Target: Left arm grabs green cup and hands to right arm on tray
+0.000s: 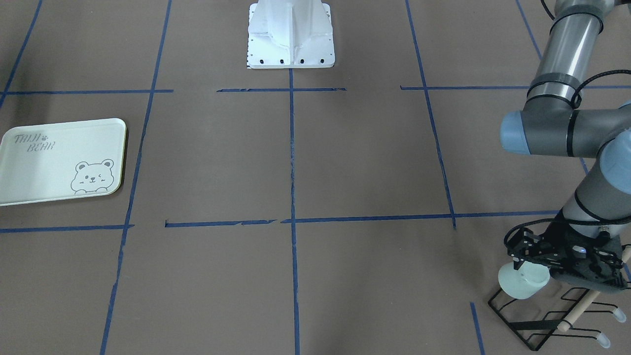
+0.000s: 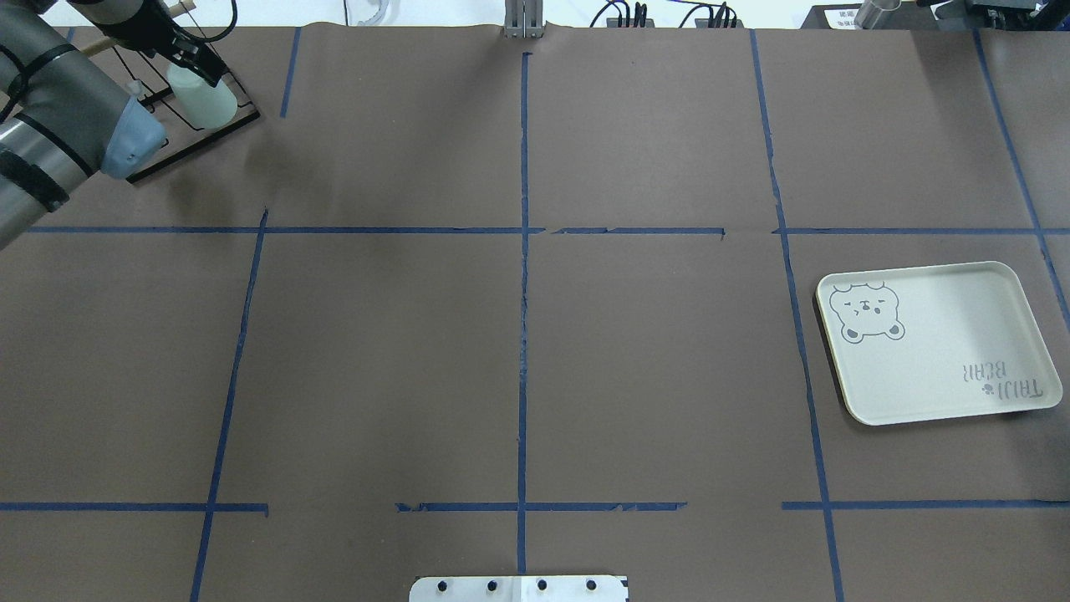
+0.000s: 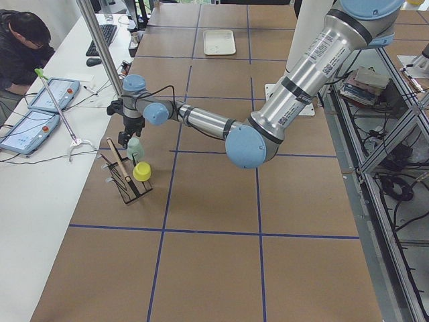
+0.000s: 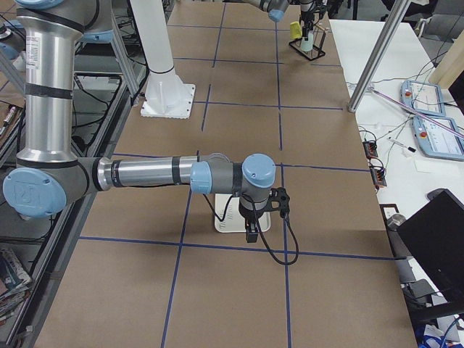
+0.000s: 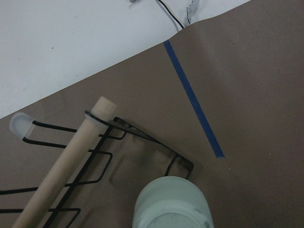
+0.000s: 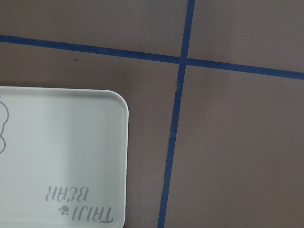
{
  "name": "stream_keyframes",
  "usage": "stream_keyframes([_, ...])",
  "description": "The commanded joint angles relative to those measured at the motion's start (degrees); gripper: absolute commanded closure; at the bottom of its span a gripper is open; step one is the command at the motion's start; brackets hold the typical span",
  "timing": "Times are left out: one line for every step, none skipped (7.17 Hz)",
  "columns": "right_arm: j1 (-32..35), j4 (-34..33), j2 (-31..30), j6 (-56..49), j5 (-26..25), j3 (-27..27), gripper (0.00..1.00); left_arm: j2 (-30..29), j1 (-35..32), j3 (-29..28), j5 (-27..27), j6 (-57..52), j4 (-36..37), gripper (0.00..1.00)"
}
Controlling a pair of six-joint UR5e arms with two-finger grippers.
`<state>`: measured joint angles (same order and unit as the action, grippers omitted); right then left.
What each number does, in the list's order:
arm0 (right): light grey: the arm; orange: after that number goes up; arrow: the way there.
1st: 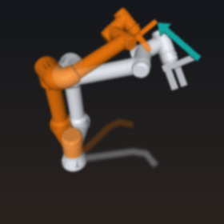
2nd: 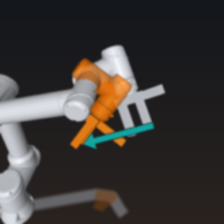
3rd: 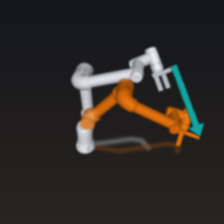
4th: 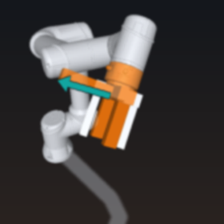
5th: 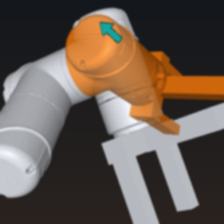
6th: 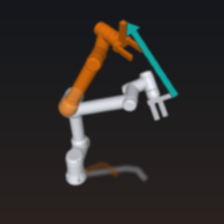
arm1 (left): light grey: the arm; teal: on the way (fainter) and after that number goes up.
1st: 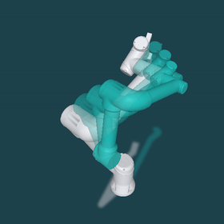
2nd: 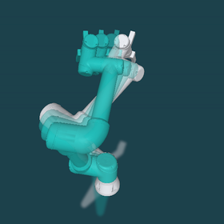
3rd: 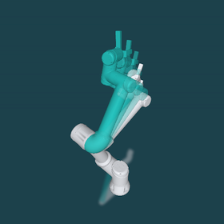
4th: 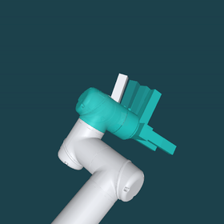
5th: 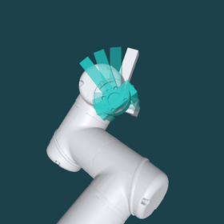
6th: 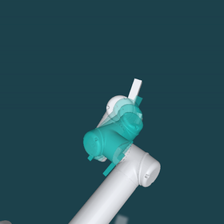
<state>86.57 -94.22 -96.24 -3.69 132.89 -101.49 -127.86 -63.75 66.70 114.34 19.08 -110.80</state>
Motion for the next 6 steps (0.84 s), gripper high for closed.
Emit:
stream_keyframes([0.0,0.0,0.0,0.0,0.0,0.0,0.0,-0.5,0.6,-2.7,0.0,1.0,-2.0,0.0])
stream_keyframes([0.0,0.0,0.0,0.0,0.0,0.0,0.0,-0.5,0.7,-3.3,0.0,1.0,-2.5,0.0])
stream_keyframes([0.0,0.0,0.0,0.0,0.0,0.0,0.0,-0.6,0.8,-3.4,0.0,1.0,-2.4,0.1])
stream_keyframes([0.0,0.0,0.0,0.0,0.0,0.0,0.0,-0.6,0.8,-3.4,0.0,1.0,-2.4,0.27])
stream_keyframes([0.0,0.0,0.0,0.0,0.0,0.0,0.0,-0.7,0.8,-3.2,0.0,1.0,-2.5,0.46])
stream_keyframes([0.0,0.0,0.0,0.0,-0.1,0.0,0.0,-0.6,0.7,-2.9,0.4,1.0,-2.5,0.62])
